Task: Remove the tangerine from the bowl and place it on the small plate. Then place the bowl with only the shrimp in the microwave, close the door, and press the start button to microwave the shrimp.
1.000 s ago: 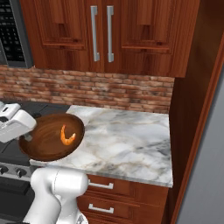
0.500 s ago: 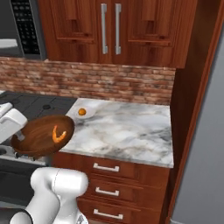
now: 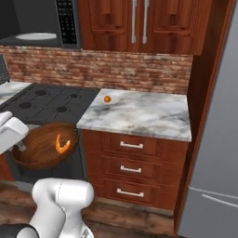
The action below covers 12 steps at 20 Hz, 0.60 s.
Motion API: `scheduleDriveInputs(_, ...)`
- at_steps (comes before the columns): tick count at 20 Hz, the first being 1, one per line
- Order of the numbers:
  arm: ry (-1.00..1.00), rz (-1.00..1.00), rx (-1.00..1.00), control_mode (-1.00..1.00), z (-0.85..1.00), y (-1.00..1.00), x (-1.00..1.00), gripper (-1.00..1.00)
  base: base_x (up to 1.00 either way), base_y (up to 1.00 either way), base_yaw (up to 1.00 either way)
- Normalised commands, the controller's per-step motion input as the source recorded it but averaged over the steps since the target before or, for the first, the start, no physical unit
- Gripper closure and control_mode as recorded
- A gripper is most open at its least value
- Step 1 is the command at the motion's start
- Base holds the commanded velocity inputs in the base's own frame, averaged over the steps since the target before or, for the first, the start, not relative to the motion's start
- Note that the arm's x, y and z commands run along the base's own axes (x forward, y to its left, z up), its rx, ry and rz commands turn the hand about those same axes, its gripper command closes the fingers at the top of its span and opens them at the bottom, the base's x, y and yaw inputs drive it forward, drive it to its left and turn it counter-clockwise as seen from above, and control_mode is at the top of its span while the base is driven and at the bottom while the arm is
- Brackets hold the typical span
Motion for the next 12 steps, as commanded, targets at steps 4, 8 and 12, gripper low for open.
scheduleDriveInputs(4, 0.0, 0.0, 0.0, 1.0, 0.0, 0.0, 0.0, 1.0, -0.74, 0.58, 0.05)
scheduleDriveInputs(8, 0.0, 0.0, 0.0, 1.0, 0.0, 0.0, 0.0, 1.0, -0.73, 0.05, -0.01)
scheduleDriveInputs(12, 0.0, 0.0, 0.0, 1.0, 0.0, 0.0, 0.0, 1.0, -0.58, 0.01, -0.18)
